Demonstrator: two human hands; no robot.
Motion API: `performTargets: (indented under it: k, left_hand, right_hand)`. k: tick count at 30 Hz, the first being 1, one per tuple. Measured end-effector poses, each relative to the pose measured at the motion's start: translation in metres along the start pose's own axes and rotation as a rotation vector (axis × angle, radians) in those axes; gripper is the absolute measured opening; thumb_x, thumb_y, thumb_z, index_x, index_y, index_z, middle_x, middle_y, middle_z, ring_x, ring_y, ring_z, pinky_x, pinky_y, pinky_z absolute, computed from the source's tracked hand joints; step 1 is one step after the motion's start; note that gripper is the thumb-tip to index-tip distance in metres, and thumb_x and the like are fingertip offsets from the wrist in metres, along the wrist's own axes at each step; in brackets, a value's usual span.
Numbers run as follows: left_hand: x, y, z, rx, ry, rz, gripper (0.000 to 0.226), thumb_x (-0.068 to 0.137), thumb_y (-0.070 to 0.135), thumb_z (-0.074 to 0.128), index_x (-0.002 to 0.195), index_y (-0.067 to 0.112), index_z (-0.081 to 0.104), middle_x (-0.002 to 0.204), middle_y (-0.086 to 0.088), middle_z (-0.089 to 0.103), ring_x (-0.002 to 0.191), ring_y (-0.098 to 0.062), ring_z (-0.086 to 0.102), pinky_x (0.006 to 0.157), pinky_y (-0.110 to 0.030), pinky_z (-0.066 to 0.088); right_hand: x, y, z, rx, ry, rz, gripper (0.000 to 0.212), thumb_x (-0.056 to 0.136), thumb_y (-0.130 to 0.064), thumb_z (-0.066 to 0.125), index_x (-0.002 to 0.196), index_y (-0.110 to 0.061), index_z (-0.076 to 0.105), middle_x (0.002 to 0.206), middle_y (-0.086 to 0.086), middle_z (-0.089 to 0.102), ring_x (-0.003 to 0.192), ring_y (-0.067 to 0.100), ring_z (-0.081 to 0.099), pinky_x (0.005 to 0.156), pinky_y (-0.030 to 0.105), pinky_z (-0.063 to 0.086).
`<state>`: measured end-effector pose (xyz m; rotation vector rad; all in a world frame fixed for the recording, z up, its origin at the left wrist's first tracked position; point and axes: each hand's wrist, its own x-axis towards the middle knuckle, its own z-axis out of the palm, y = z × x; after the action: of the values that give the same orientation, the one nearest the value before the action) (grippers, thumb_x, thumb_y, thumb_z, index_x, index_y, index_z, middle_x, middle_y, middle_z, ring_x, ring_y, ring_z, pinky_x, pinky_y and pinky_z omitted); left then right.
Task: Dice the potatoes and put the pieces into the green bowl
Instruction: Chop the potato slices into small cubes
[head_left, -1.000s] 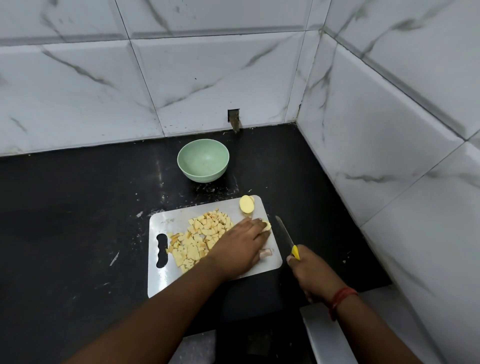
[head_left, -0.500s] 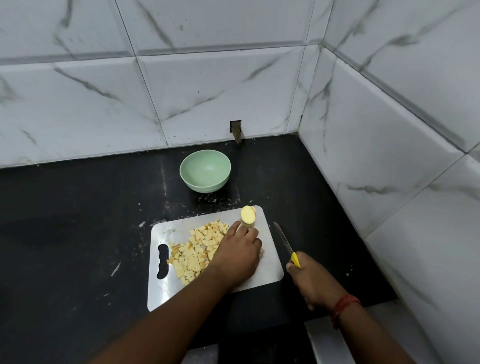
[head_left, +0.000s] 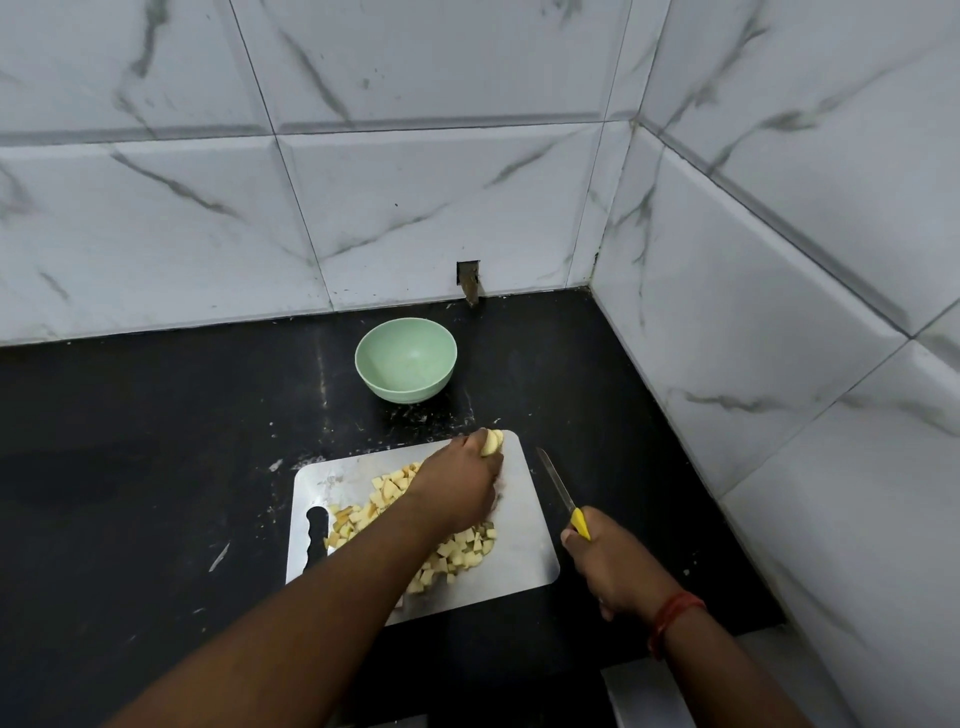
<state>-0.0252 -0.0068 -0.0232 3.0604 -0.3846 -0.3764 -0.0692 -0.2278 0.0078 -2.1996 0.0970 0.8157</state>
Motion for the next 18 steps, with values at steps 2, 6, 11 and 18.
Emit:
performTargets:
  k: [2, 6, 11, 18]
  left_hand:
    - [-0.001, -0.002, -0.004, -0.064, 0.019, -0.008, 0.056, 0.105, 0.035, 0.042, 0.158, 0.021, 0.033, 0.164, -0.011, 0.024, 0.142, -0.032, 0.039, 0.109, -0.043, 0.044]
    - [-0.006, -0.007, -0.004, -0.106, 0.08, -0.02, 0.049, 0.108, 0.037, 0.036, 0.156, 0.029, 0.037, 0.161, -0.002, 0.036, 0.137, -0.026, 0.048, 0.103, -0.038, 0.048]
    - [-0.012, -0.005, -0.006, 0.085, 0.155, 0.012, 0.051, 0.104, 0.025, 0.043, 0.155, 0.031, 0.039, 0.153, 0.001, 0.047, 0.119, -0.028, 0.061, 0.09, -0.035, 0.051]
    - [-0.015, -0.002, -0.007, 0.128, 0.192, 0.033, 0.044, 0.102, 0.012, 0.049, 0.145, 0.015, 0.053, 0.148, -0.005, 0.044, 0.107, -0.027, 0.06, 0.083, -0.036, 0.051]
  right_hand:
    - [0.0, 0.0, 0.0, -0.009, 0.0, -0.001, 0.019, 0.099, -0.034, 0.043, 0.088, -0.019, 0.045, 0.076, 0.008, 0.051, 0.049, 0.021, 0.049, 0.045, 0.03, 0.045]
    - [0.001, -0.003, 0.001, -0.028, -0.011, -0.019, 0.019, 0.1, -0.034, 0.043, 0.087, -0.02, 0.044, 0.078, 0.009, 0.052, 0.051, 0.019, 0.049, 0.044, 0.028, 0.046]
    - [-0.001, -0.009, 0.004, -0.033, -0.029, -0.053, 0.019, 0.101, -0.033, 0.043, 0.088, -0.02, 0.046, 0.076, 0.007, 0.051, 0.049, 0.017, 0.049, 0.044, 0.027, 0.044]
    - [-0.004, -0.01, 0.01, -0.023, -0.052, -0.084, 0.016, 0.101, -0.033, 0.043, 0.091, -0.023, 0.049, 0.08, 0.005, 0.055, 0.053, 0.017, 0.052, 0.047, 0.028, 0.047]
